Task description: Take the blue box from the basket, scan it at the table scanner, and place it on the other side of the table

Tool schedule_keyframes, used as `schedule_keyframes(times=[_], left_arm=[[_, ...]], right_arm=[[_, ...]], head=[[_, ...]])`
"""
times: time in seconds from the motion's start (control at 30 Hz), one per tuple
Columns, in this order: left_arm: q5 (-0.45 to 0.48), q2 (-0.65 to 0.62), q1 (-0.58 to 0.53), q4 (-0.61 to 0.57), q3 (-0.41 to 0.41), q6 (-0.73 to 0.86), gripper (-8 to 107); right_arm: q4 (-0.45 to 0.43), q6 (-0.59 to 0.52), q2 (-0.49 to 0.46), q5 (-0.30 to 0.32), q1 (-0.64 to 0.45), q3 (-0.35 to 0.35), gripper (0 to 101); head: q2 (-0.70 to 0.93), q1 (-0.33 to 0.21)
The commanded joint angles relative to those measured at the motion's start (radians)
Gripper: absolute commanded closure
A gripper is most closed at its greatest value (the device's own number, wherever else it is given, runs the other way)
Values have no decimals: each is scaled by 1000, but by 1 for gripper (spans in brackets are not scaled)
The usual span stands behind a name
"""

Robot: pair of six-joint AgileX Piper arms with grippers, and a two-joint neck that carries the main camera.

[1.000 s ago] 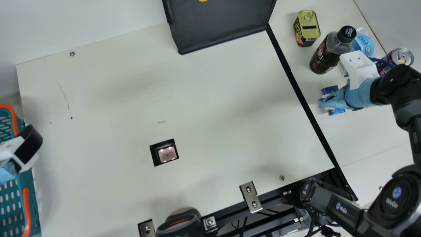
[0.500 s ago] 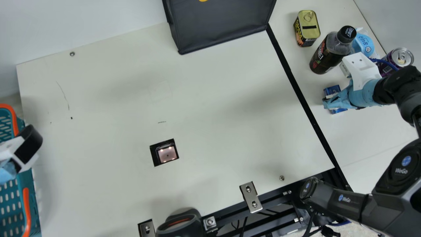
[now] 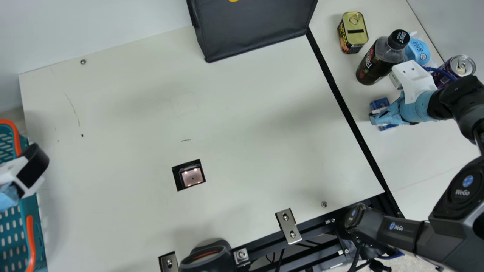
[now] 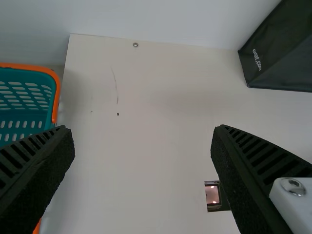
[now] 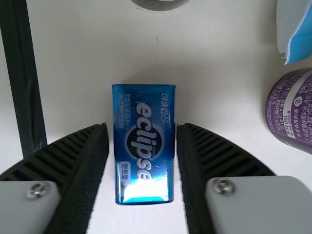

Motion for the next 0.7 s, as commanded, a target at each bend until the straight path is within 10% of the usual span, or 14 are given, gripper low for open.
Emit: schedule_keyframes(times=[0.0, 0.27, 0.67], left_arm=[[0, 0, 0, 0, 0, 0, 9], [0, 0, 0, 0, 0, 0, 9], [0, 0, 0, 0, 0, 0, 9]], right_arm=[[-1, 3, -1, 1, 0, 1, 31], [-3, 26, -35, 12, 8, -2, 6], [-73, 256, -224, 189, 74, -123, 6]], head=[[-2, -27], [-2, -27], [-2, -27]])
